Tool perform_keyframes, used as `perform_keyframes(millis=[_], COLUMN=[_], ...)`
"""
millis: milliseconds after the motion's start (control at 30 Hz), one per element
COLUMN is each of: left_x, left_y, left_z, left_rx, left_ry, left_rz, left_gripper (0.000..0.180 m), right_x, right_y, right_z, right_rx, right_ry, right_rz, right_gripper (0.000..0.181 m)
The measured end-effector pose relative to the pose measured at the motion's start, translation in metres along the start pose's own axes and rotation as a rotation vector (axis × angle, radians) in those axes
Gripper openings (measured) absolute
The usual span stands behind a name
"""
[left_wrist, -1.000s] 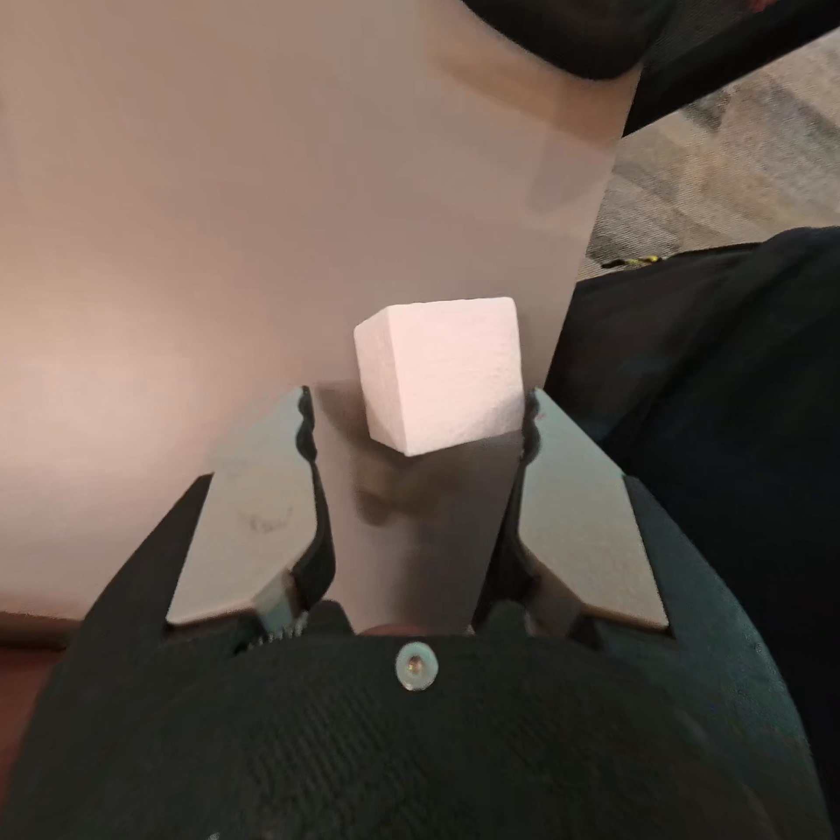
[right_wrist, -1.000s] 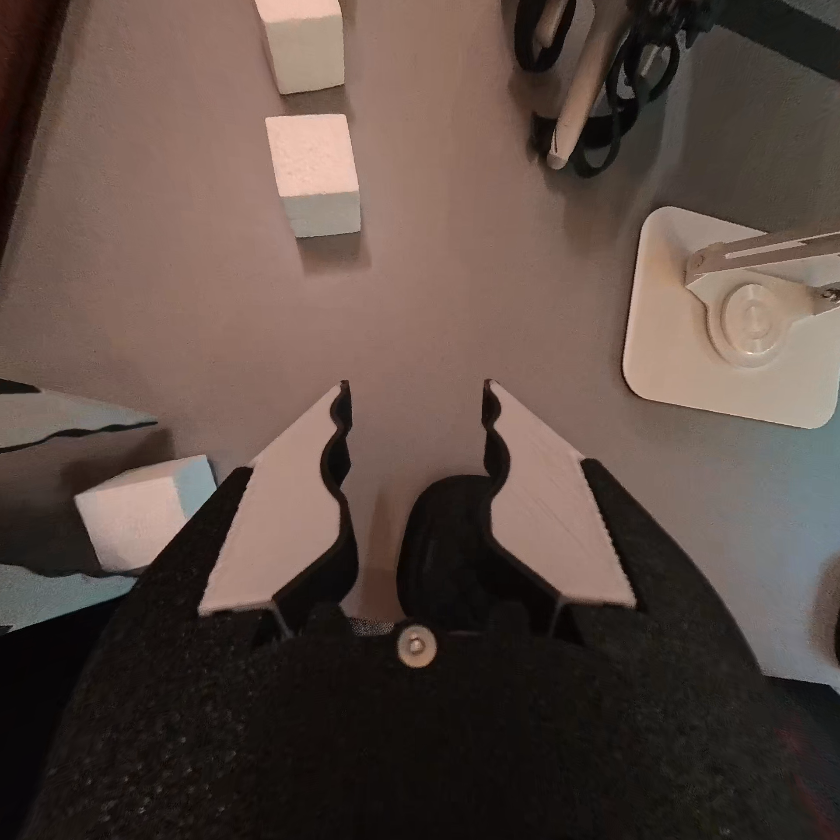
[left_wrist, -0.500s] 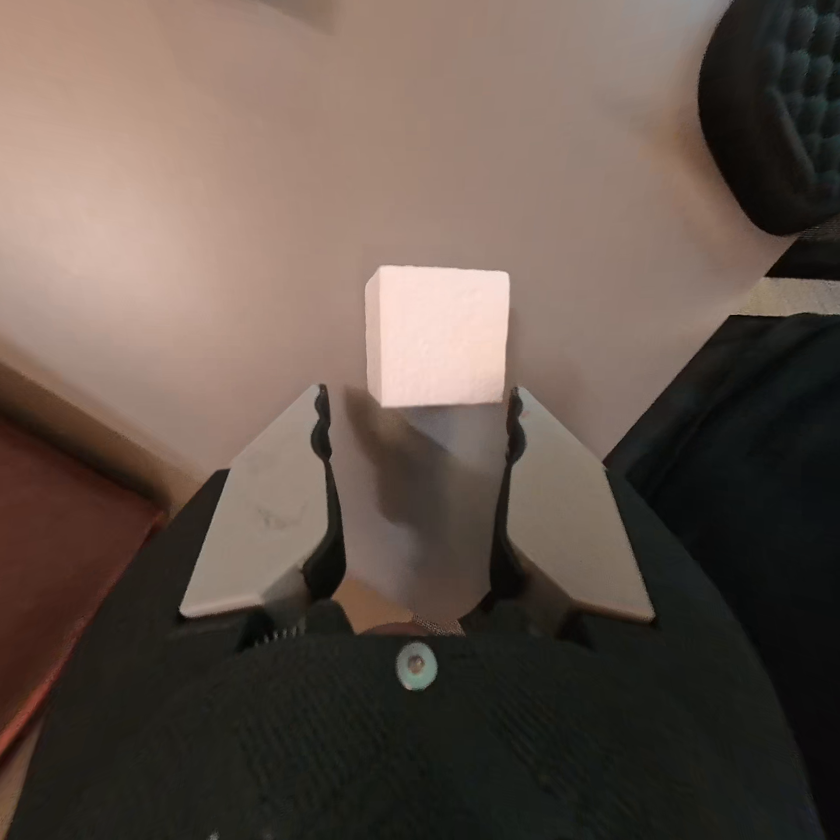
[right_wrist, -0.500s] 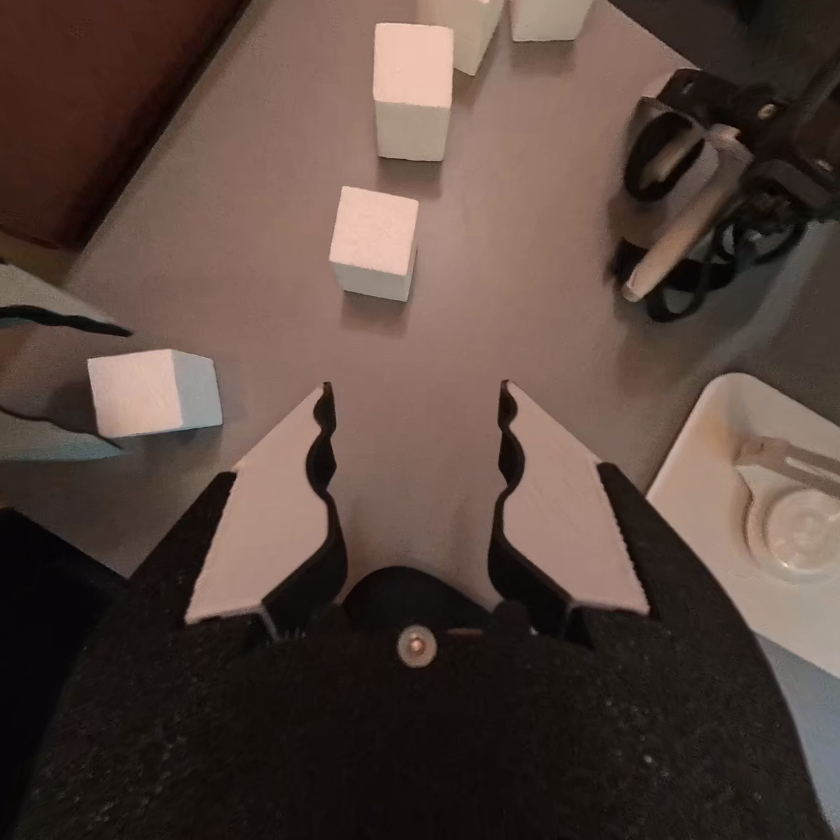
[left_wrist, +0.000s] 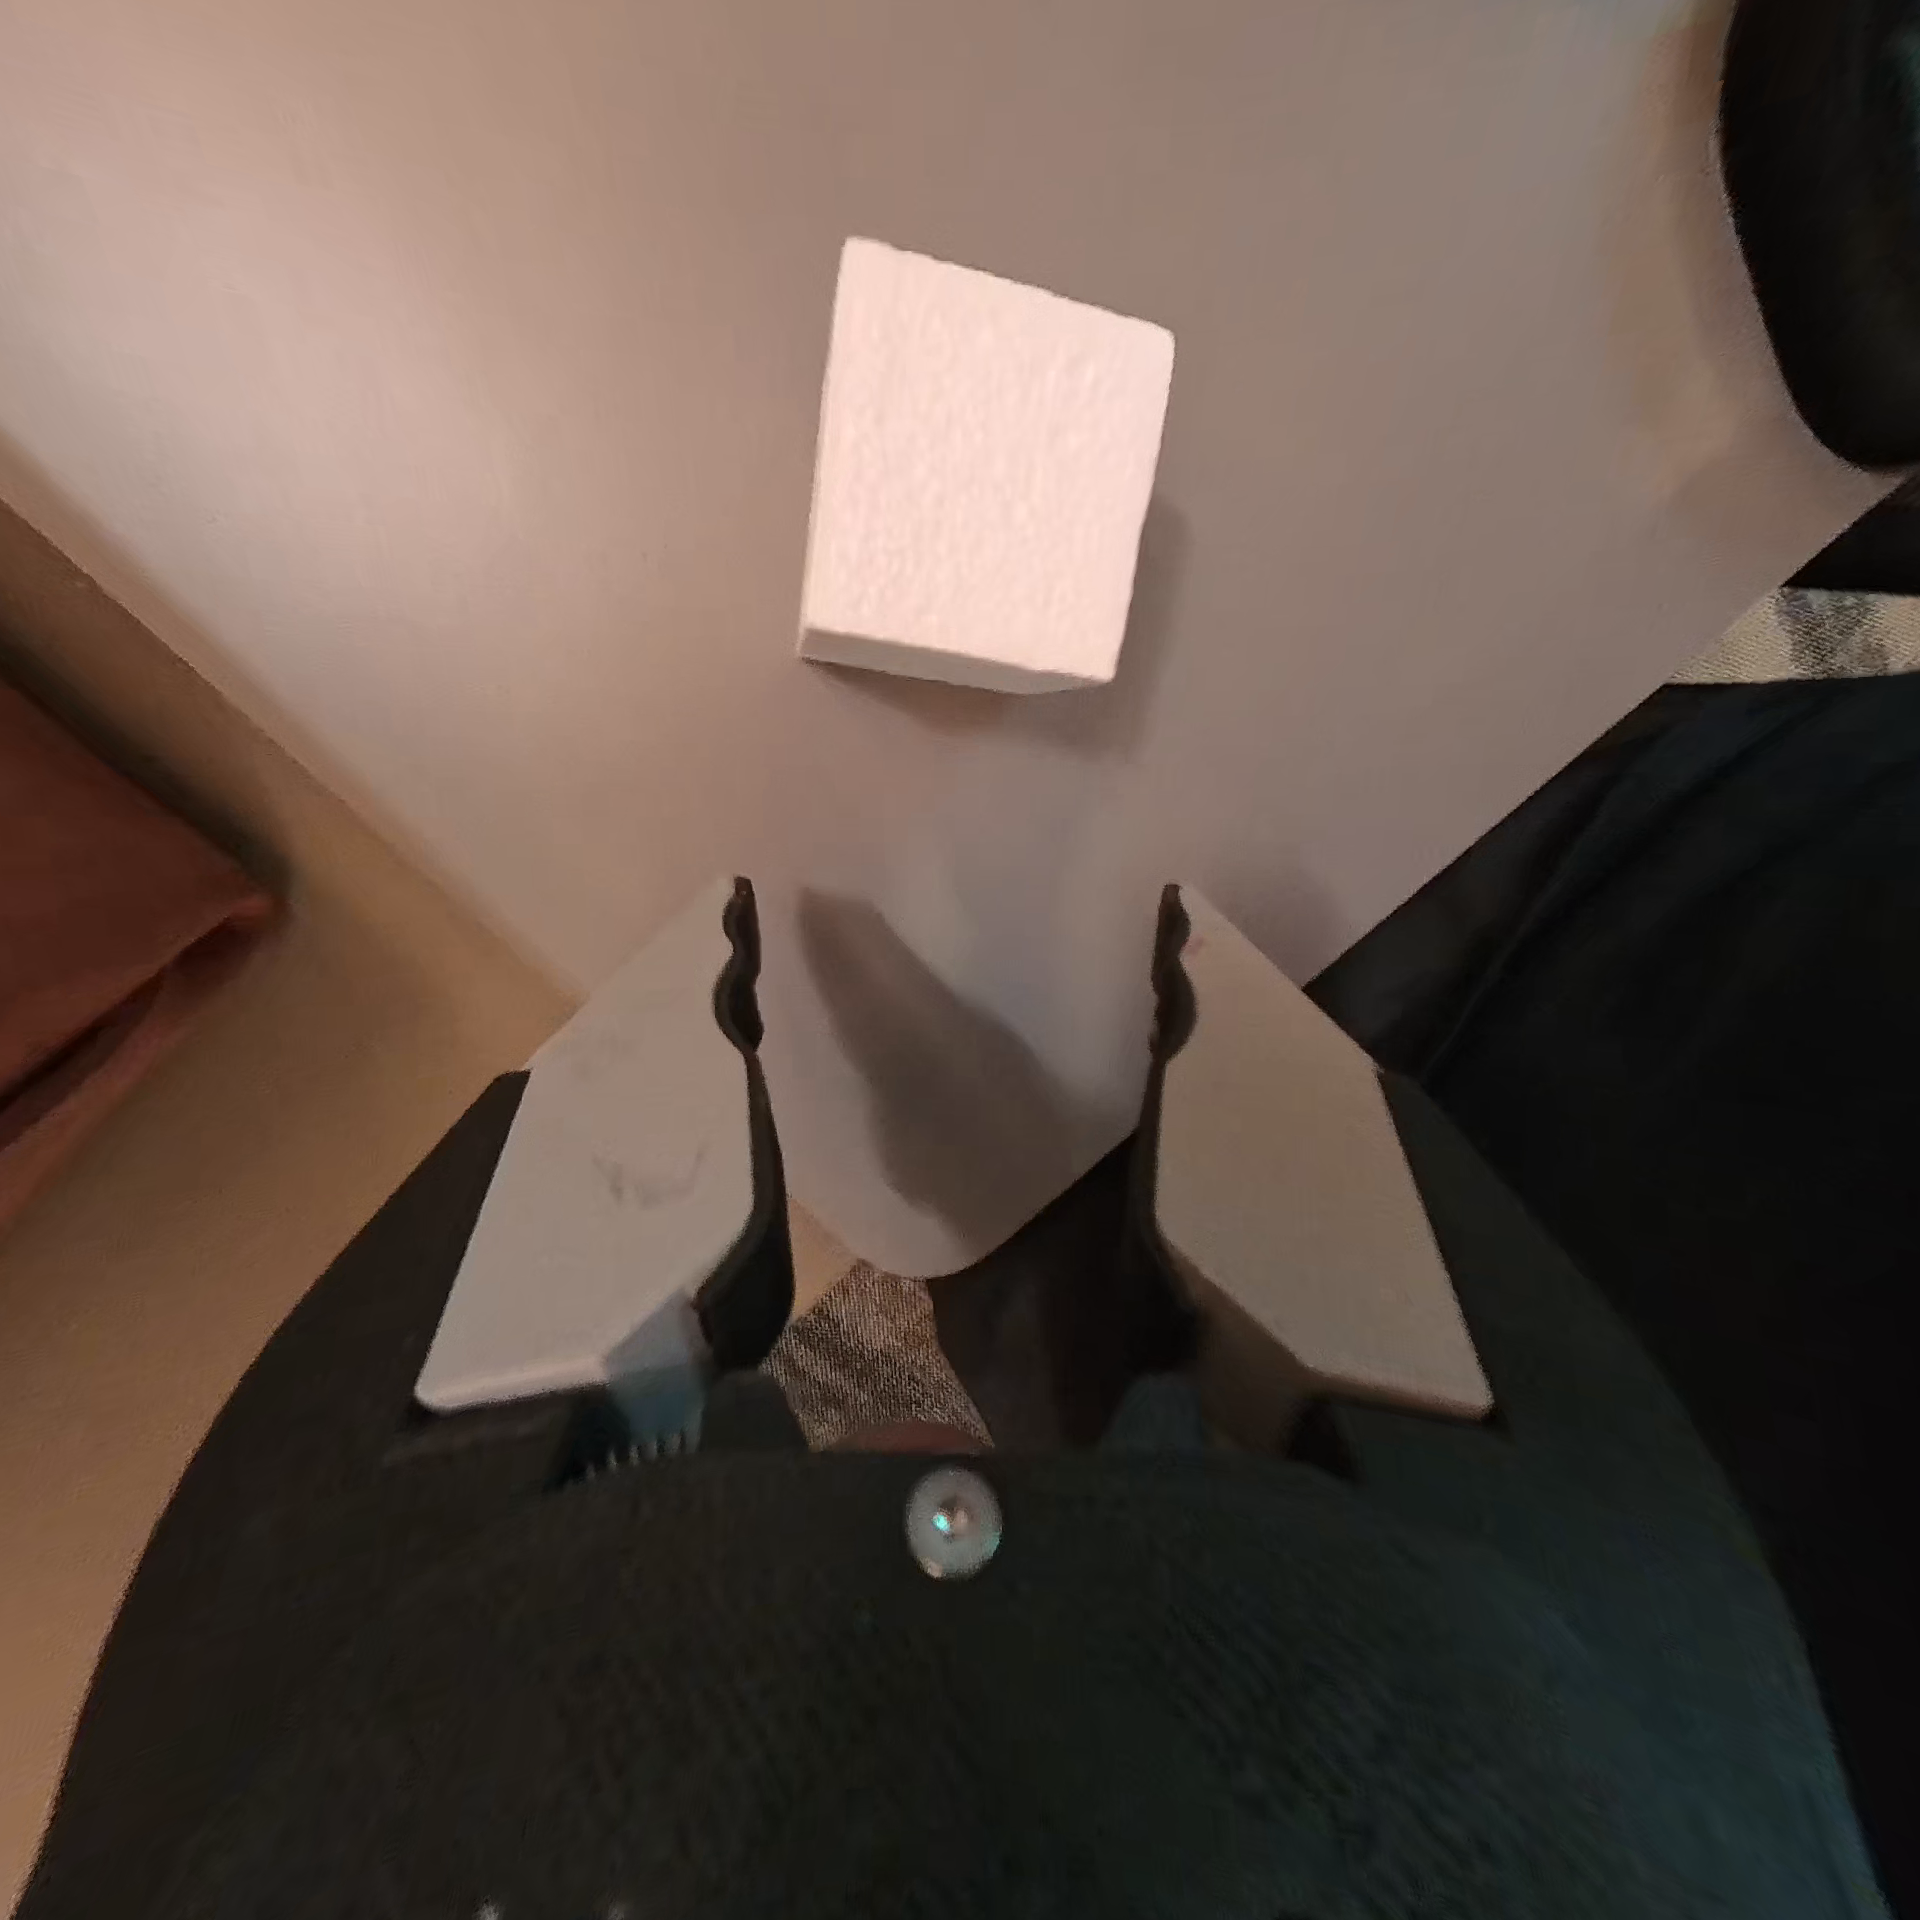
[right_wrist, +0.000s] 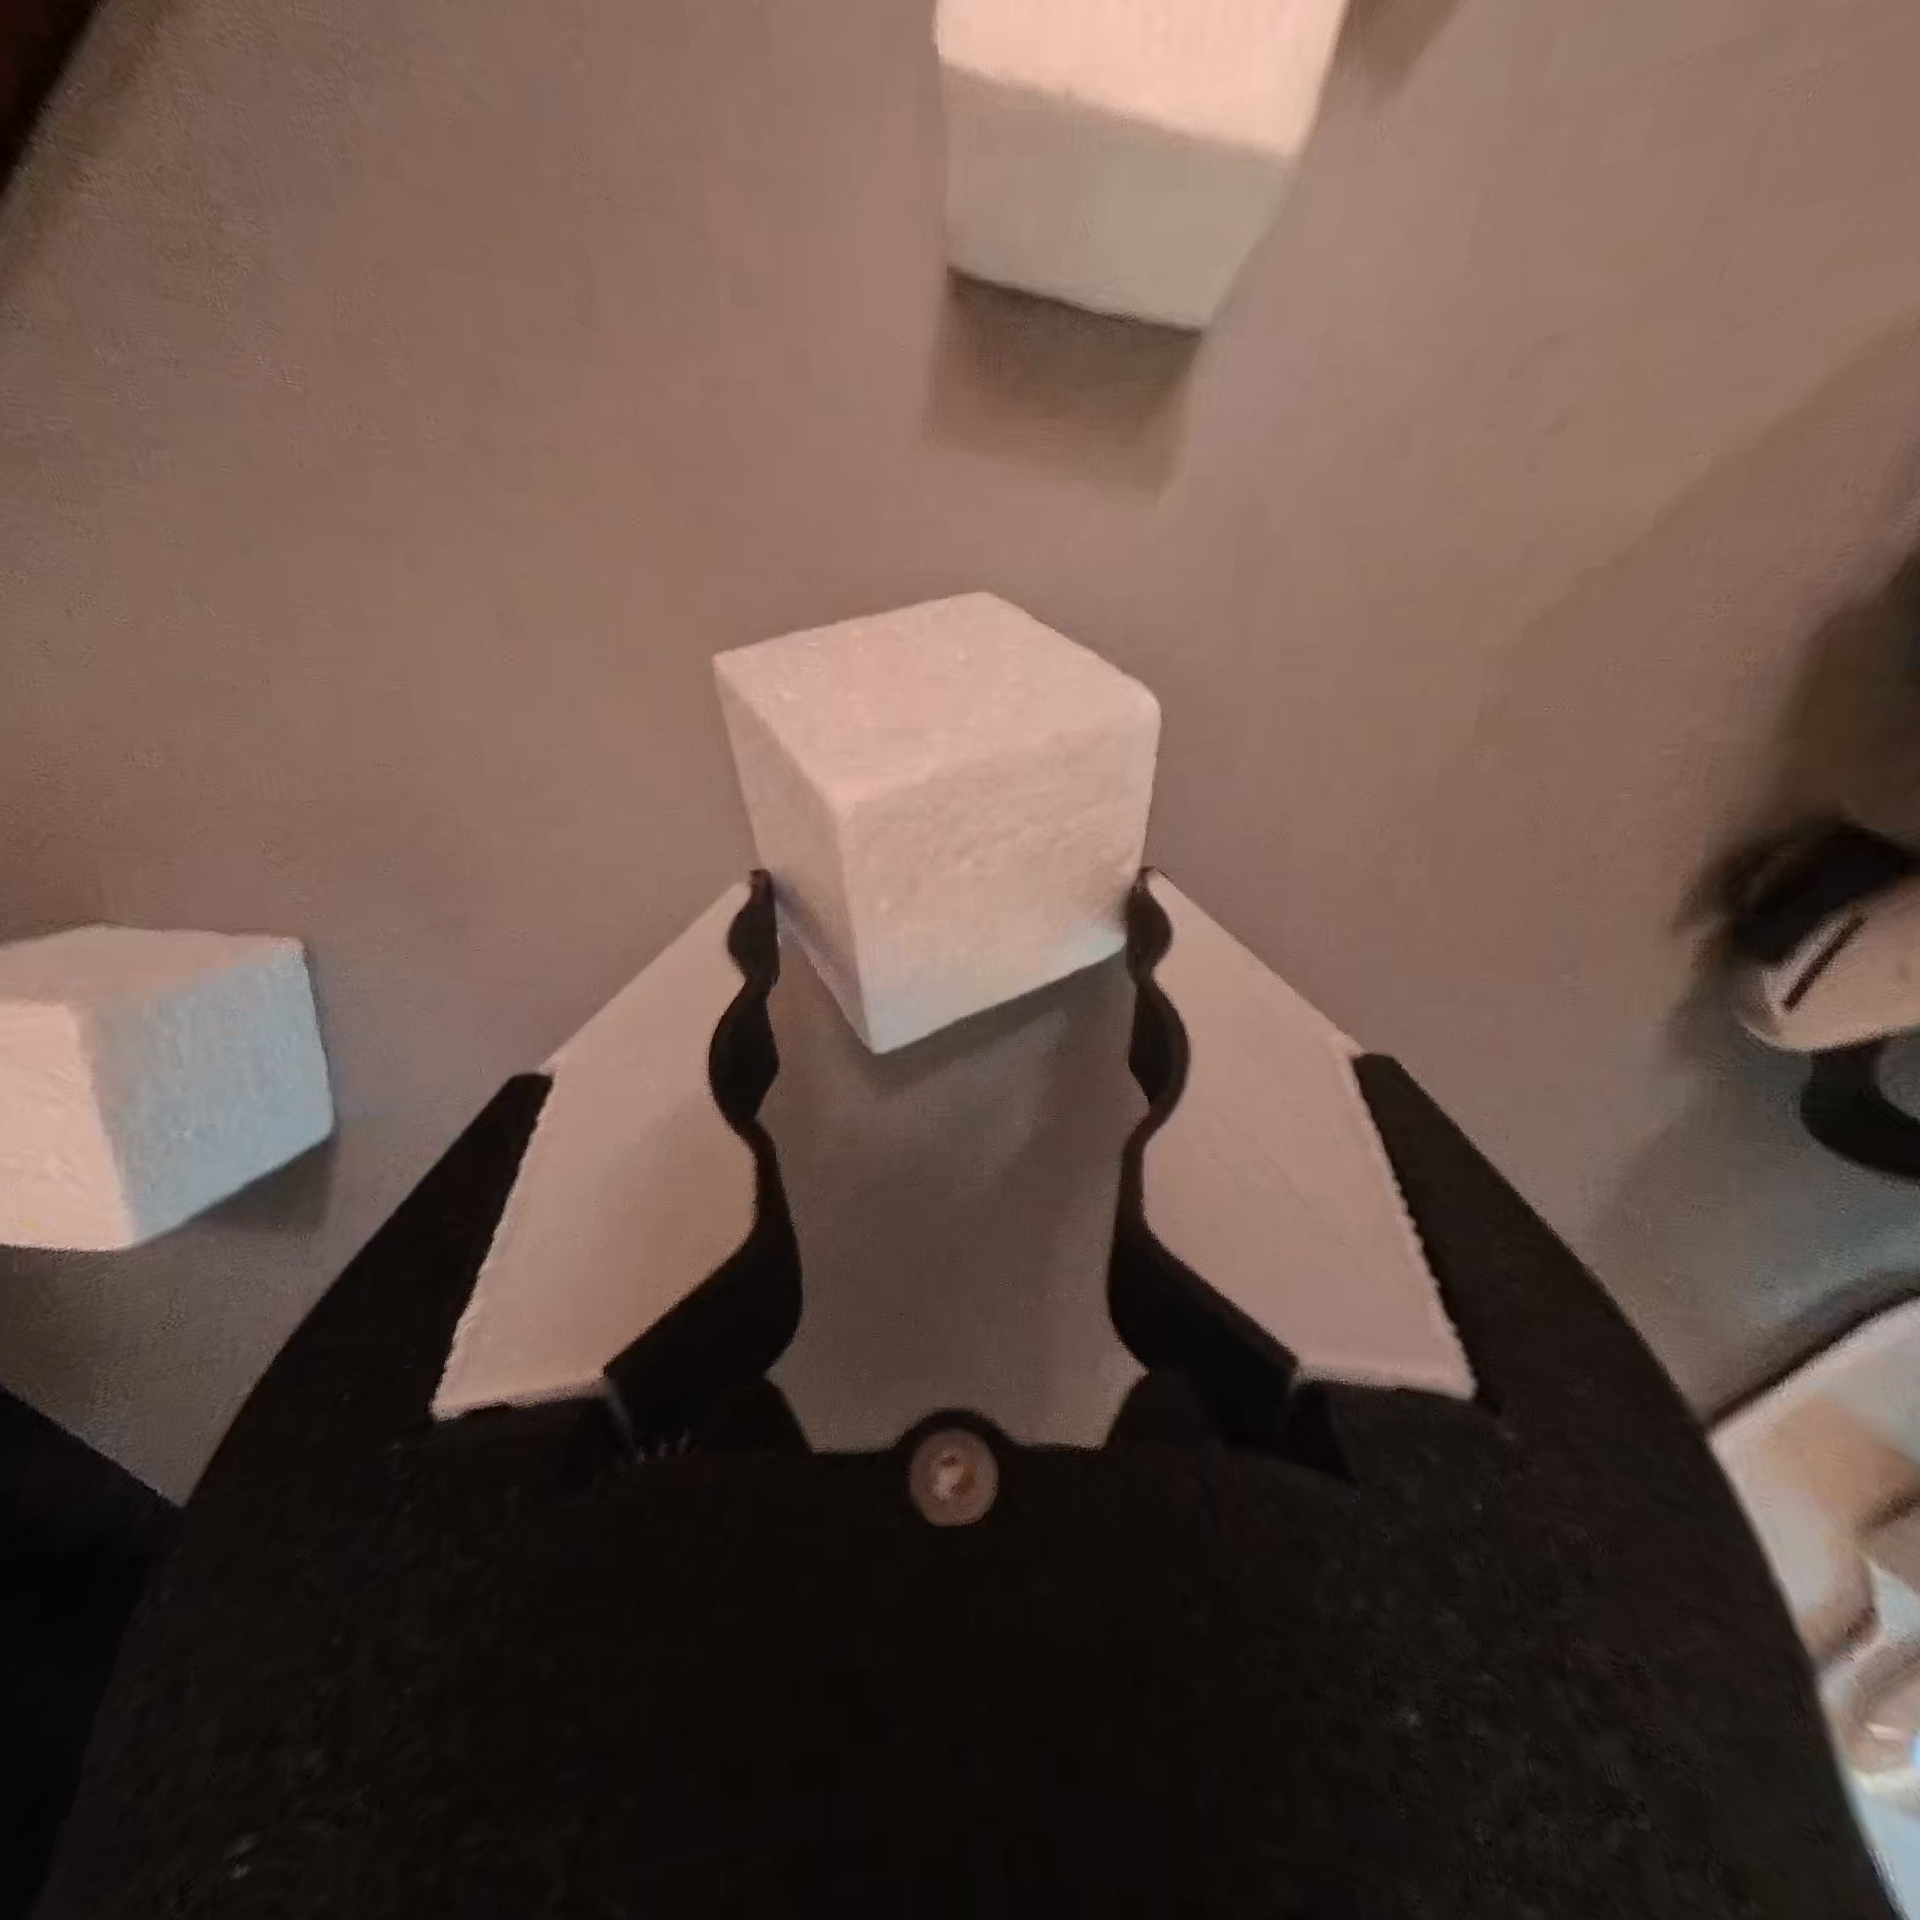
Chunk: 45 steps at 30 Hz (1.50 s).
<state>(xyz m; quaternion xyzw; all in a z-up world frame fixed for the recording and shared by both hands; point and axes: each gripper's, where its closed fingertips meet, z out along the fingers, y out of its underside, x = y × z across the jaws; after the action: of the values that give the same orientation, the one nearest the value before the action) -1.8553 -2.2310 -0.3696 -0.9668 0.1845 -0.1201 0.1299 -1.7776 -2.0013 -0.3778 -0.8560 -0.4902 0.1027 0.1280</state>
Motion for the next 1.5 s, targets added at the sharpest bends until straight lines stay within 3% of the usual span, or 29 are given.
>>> perform_keyframes(millis=[267,400,500,633,700,833,967,1000,1033,1133,1233,1500], left_x=[-0.014,-0.019,-0.019,-0.024,-0.027,-0.024,-0.014,-0.012,-0.013,-0.013,-0.013,-0.013], left_y=[0.015,0.029,0.035,0.031,0.022,-0.005,-0.018,-0.021,-0.025,-0.036,-0.039,-0.050], left_z=[-0.006,-0.007,-0.012,-0.025,-0.032,-0.052,-0.056,-0.054,-0.053,-0.046,-0.031,0.023], left_rx=[0.069,0.085,0.109,0.190,0.259,0.433,0.449,0.439,0.436,0.395,0.280,0.028], left_ry=[0.077,0.124,0.148,0.090,0.035,-0.041,0.004,0.015,0.014,0.017,0.012,-0.043], left_rz=[0.092,0.180,0.278,0.443,0.496,0.528,0.486,0.470,0.452,0.395,0.326,0.264], left_gripper=[0.074,0.072,0.051,0.000,0.000,0.000,0.000,0.004,0.025,0.054,0.084,0.098], right_x=[0.071,0.066,0.043,0.022,0.023,0.031,0.021,0.018,0.017,0.019,0.005,0.009], right_y=[0.119,0.154,0.152,0.136,0.125,0.096,0.067,0.059,0.051,0.028,0.003,-0.083], right_z=[-0.066,-0.098,-0.117,-0.144,-0.163,-0.212,-0.195,-0.184,-0.174,-0.142,-0.097,-0.012], right_rx=[-0.112,-0.109,-0.013,0.134,0.219,0.463,0.503,0.489,0.471,0.428,0.358,0.308], right_ry=[0.269,0.327,0.321,0.379,0.483,0.704,0.470,0.405,0.368,0.296,0.165,0.072], right_rz=[0.251,0.471,0.580,0.621,0.595,0.462,0.460,0.446,0.422,0.310,0.176,-0.030], right_gripper=[0.068,0.082,0.082,0.082,0.082,0.062,0.070,0.071,0.072,0.074,0.074,0.081])
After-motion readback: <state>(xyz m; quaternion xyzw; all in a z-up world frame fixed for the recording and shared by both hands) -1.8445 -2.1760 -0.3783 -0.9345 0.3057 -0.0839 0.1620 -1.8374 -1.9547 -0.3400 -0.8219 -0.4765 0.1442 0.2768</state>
